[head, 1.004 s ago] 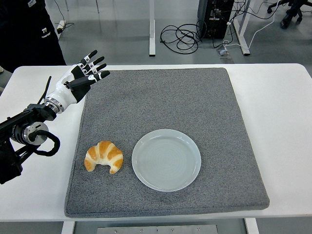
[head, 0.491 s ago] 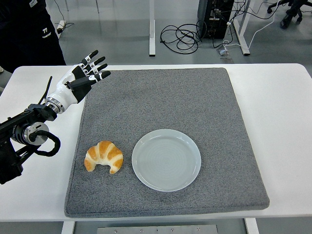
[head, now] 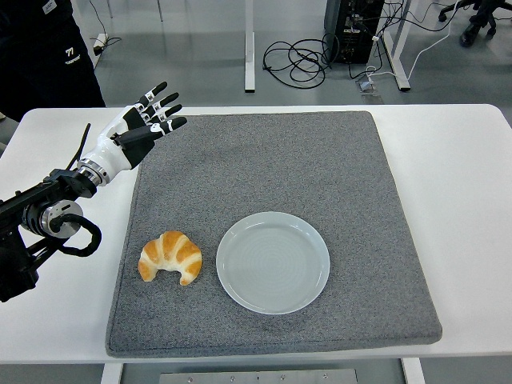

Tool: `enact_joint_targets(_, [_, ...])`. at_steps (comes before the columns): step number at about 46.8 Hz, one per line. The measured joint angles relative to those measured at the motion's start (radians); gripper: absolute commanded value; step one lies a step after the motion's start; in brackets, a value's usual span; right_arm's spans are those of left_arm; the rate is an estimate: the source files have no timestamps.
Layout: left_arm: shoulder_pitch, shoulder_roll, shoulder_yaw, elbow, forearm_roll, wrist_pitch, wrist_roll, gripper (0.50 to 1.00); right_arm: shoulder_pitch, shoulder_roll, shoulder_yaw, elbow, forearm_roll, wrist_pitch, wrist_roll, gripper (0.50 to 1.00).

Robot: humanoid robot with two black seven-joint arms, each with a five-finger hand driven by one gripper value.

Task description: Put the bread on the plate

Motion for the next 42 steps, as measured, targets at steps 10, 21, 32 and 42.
enact_joint_targets(10, [-0.01,0.062,0.028,-0.078,0.049,0.053,0.004,0.961,0.0,0.0,0.001,0.001,0.0,0.0,0.0,1.0])
enact_joint_targets(21, [-0.049,0.14,0.052,-0.217,0.122,0.14,0.024,0.96,0.0,0.0,0.001,0.001,0.0,0.0,0.0,1.0])
enact_joint_targets(32, [-0.246,0.283,0.296,-0.419,0.123,0.172,0.085,0.96,0.0,0.0,-0.001,0.002,0.0,0.001,0.0,1.0])
enact_joint_targets(42, [-0.532,0.354,0.597,-0.514,0.124,0.167,0.115,0.96,0.0,0.0,-0.002,0.002,0.0,0.002,0.0,1.0])
